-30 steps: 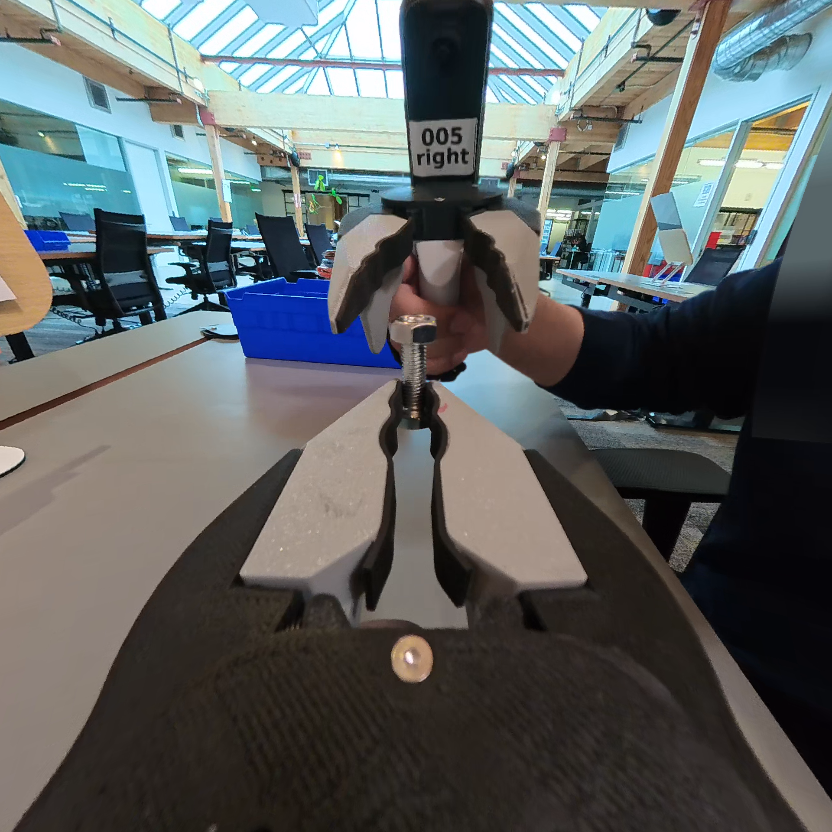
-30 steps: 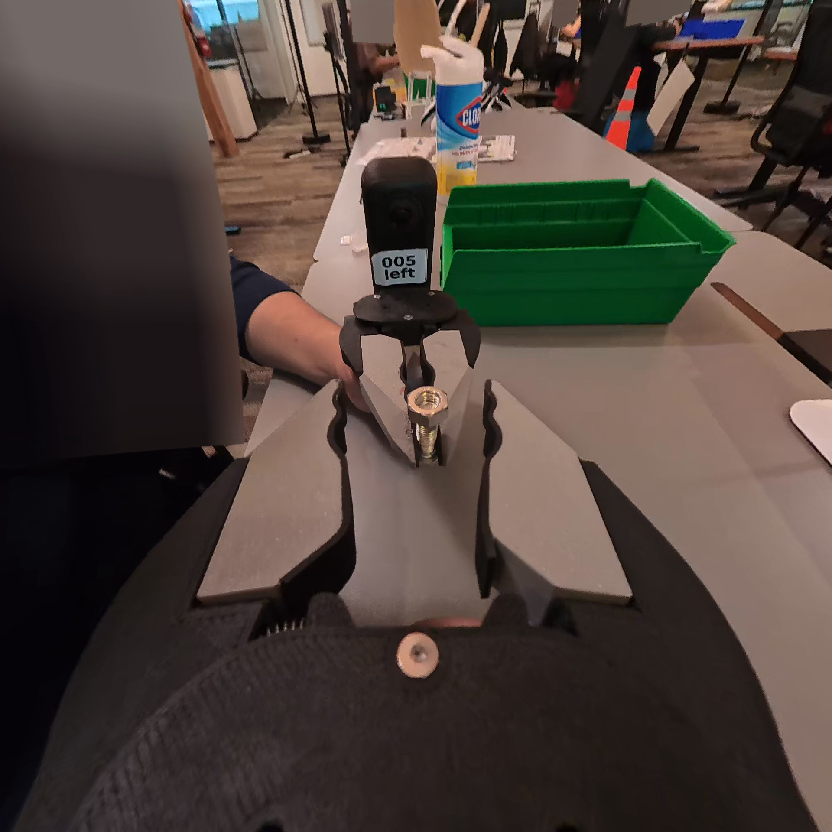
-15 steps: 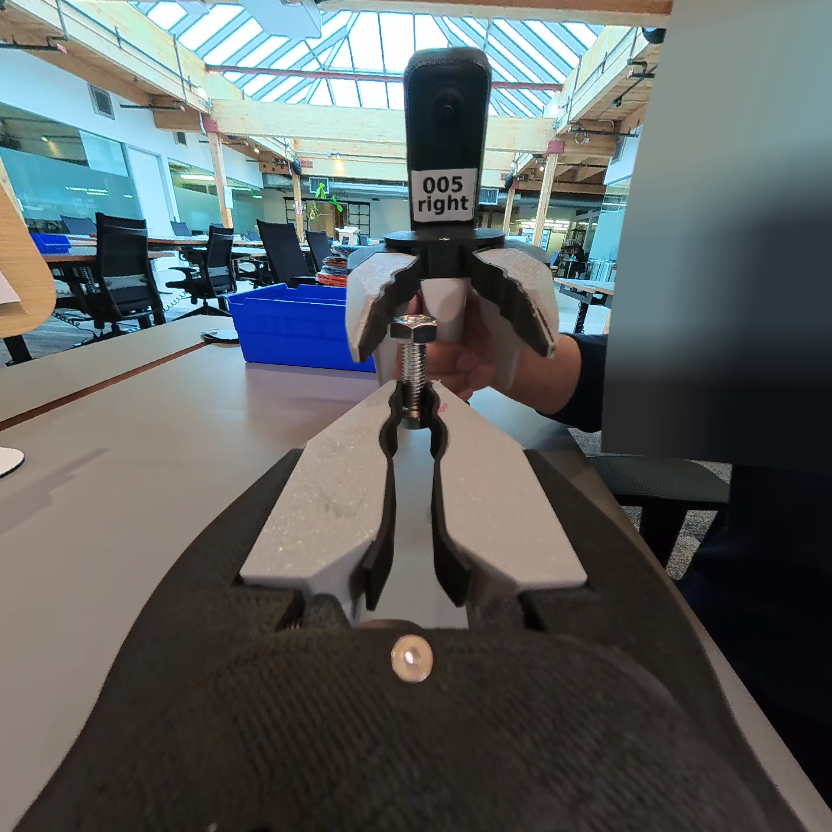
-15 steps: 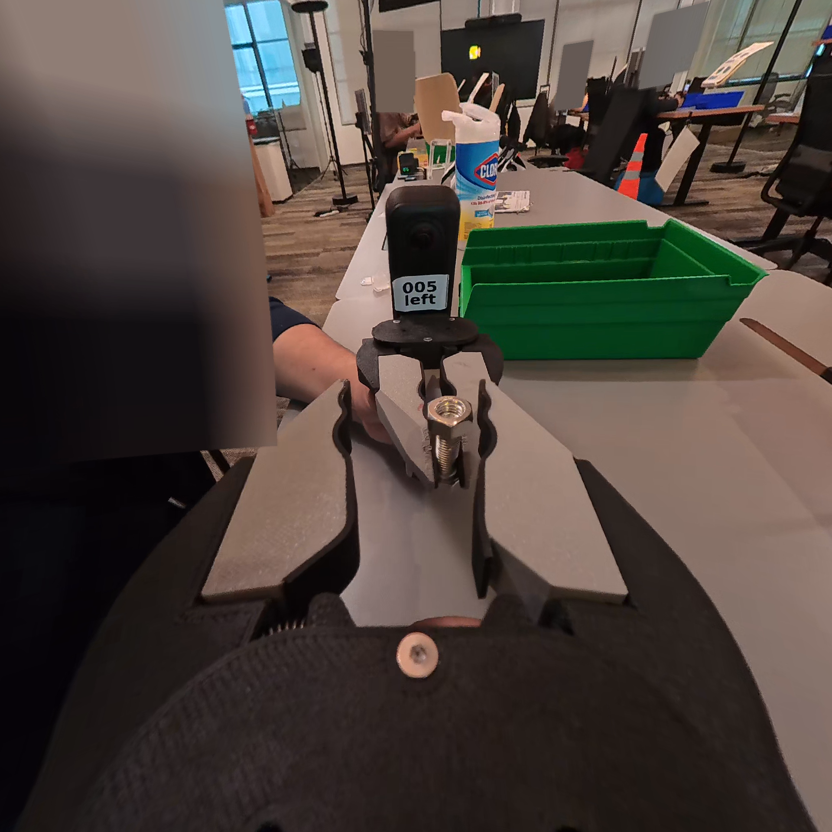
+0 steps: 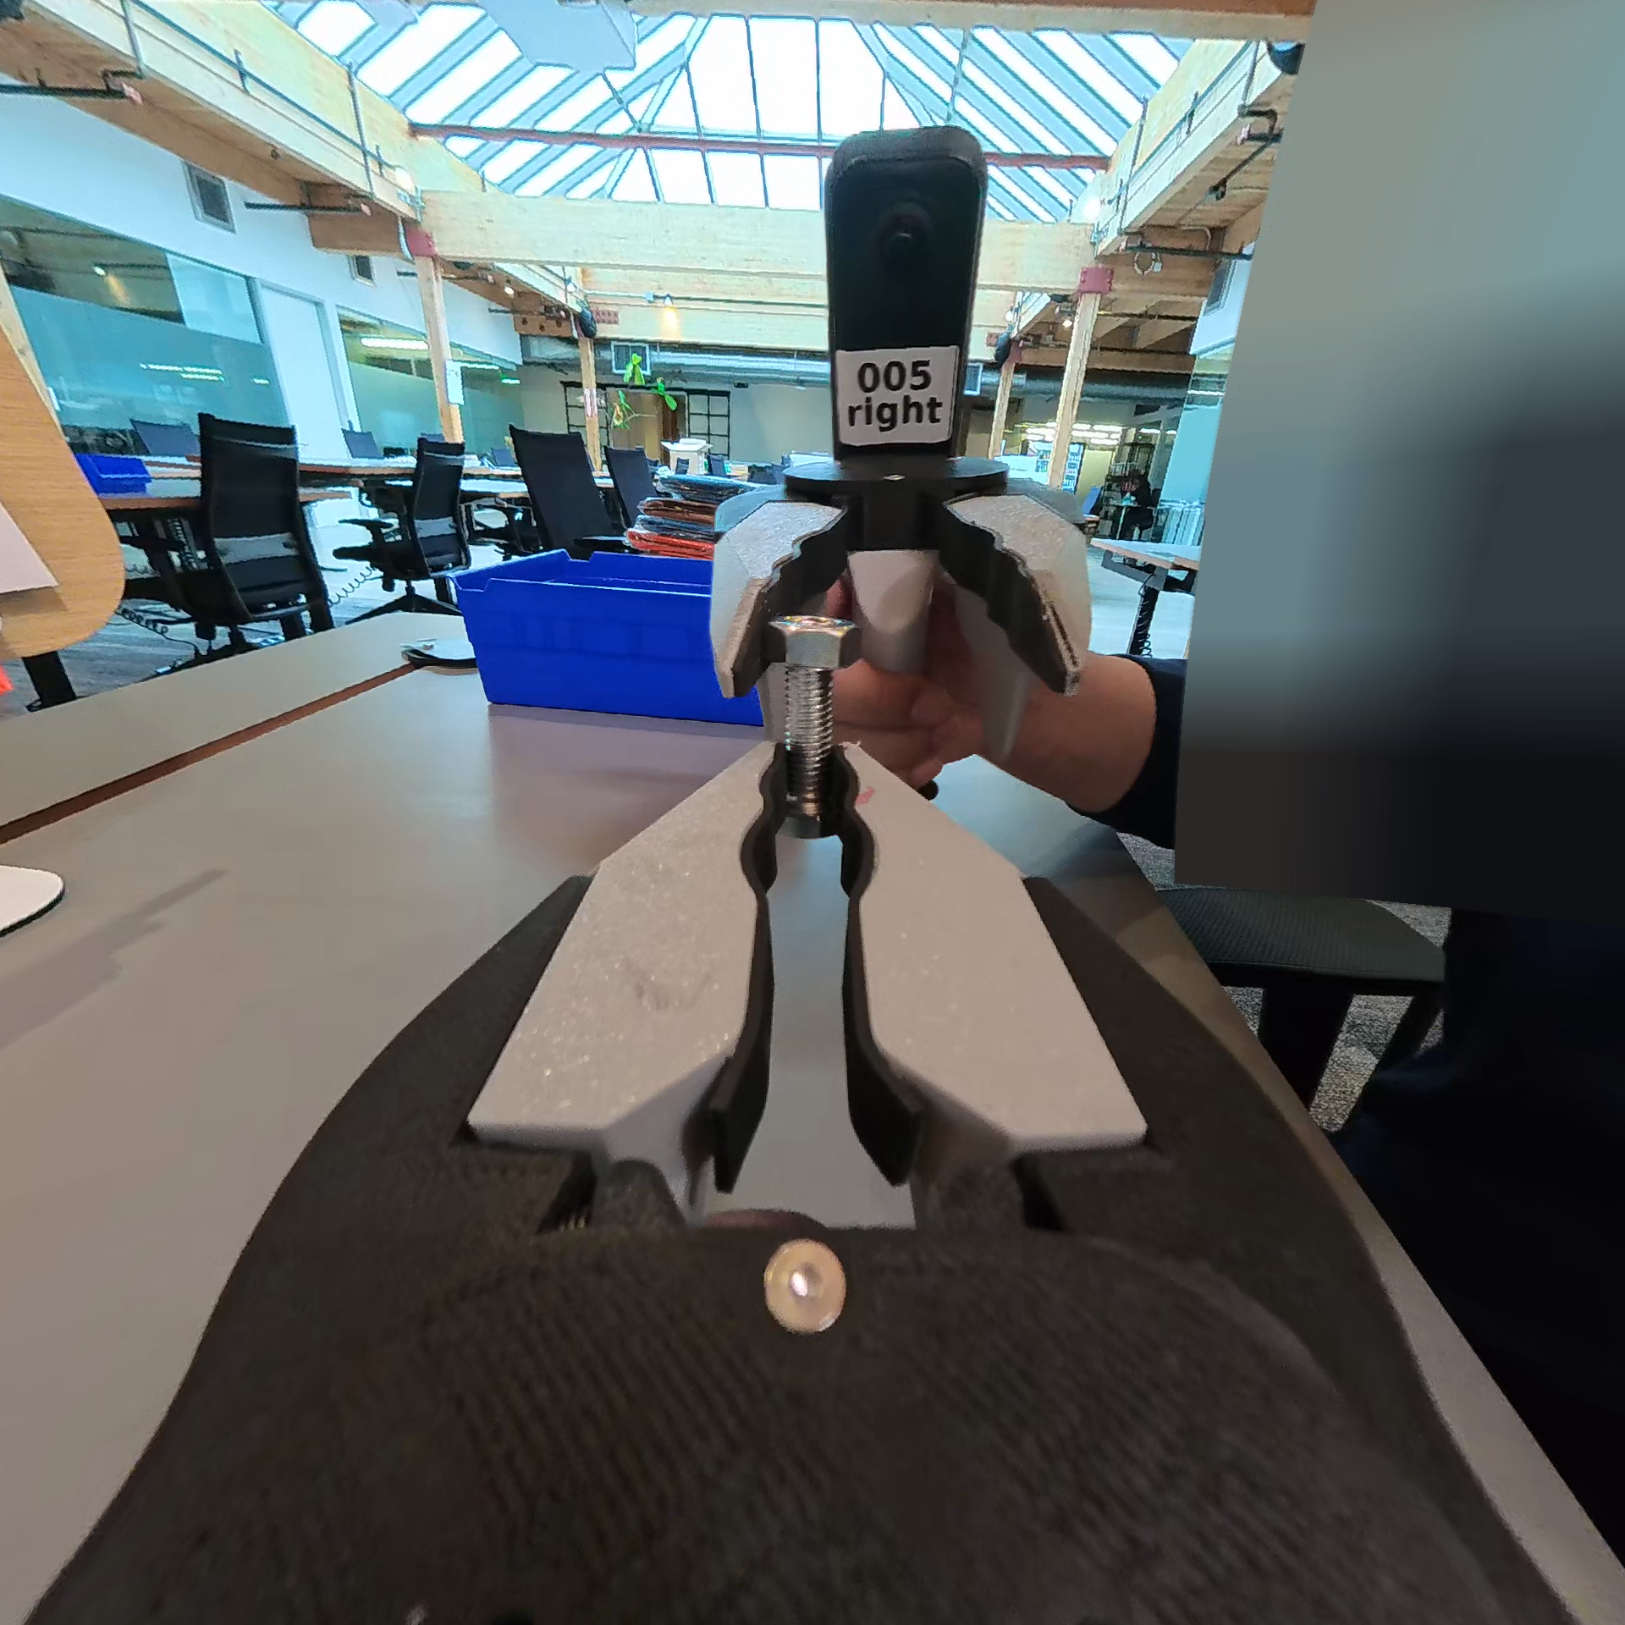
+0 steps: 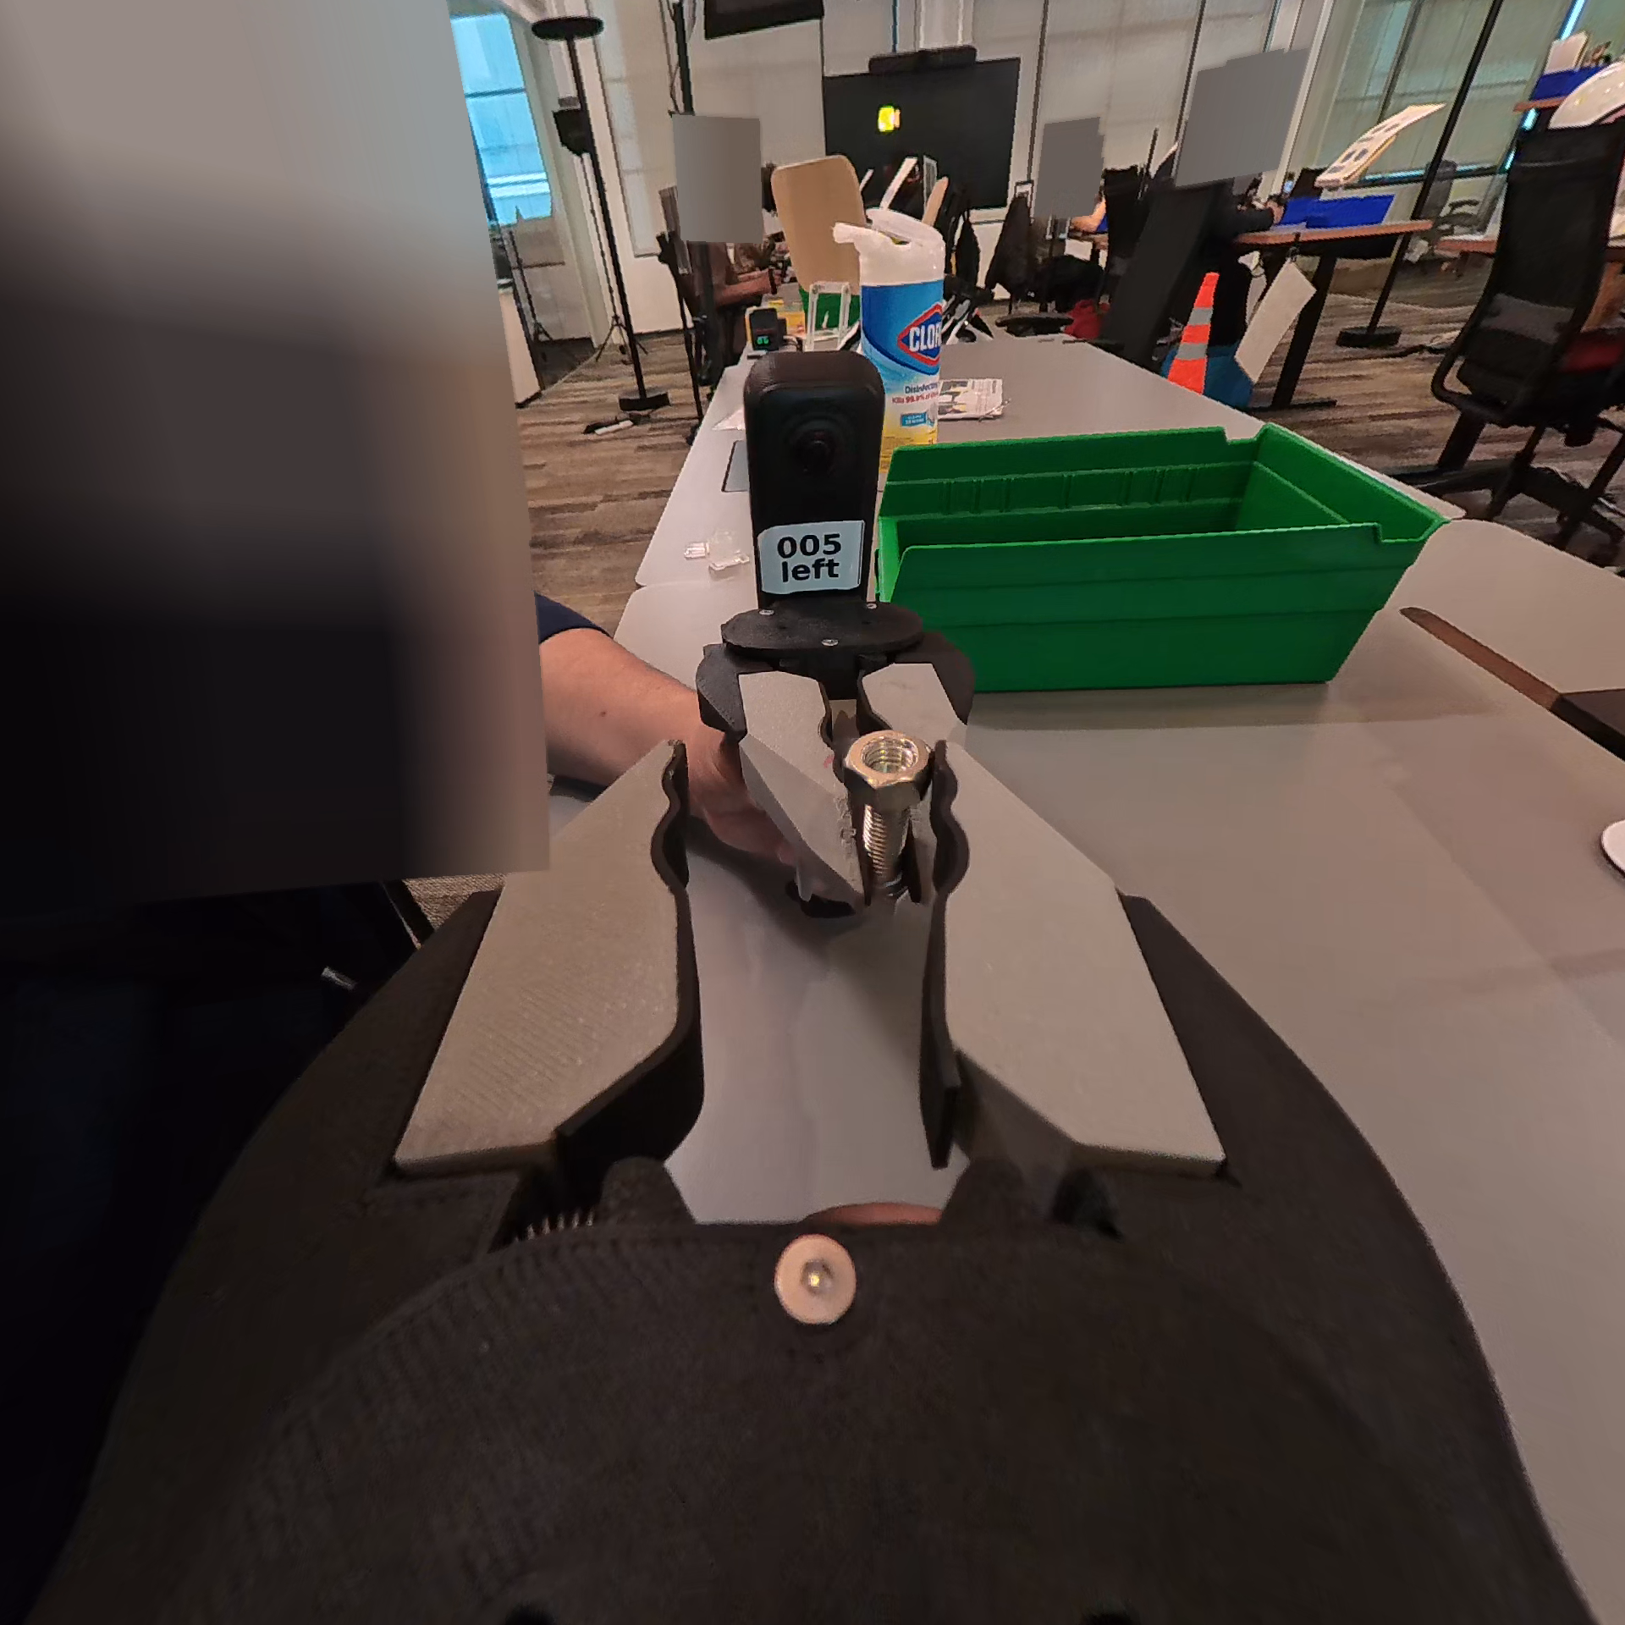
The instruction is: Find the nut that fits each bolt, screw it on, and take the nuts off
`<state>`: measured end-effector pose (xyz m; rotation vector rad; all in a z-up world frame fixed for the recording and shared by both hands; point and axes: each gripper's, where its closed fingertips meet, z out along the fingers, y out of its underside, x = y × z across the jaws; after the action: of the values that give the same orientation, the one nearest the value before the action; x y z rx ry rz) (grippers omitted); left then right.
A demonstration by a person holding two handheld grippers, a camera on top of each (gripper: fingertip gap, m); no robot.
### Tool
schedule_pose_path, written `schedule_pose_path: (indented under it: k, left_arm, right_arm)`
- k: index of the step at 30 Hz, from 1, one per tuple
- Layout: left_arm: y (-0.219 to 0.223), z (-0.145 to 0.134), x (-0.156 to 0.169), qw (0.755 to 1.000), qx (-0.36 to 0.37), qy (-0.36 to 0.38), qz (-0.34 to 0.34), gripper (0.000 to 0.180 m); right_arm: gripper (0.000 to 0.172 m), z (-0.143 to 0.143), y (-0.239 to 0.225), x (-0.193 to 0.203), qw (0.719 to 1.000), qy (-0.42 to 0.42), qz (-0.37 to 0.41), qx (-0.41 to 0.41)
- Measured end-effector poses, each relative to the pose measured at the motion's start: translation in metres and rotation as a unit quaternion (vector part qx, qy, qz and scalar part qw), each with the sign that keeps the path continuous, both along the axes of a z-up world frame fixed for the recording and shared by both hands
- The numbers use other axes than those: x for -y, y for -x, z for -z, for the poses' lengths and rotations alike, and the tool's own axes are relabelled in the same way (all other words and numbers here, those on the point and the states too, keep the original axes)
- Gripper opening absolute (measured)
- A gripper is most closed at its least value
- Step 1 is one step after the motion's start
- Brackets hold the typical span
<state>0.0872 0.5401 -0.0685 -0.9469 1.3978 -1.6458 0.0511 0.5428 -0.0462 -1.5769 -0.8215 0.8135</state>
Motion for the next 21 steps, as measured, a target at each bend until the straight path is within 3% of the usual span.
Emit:
schedule_pose_path:
  k: [21]
  left_arm:
    - [0.001, 0.0, 0.0, 1.0, 0.0, 0.002, 0.0, 0.007]
  right_arm:
    - [0.051, -0.003, 0.009, -0.009, 1.0, -0.014, -0.001, -0.007]
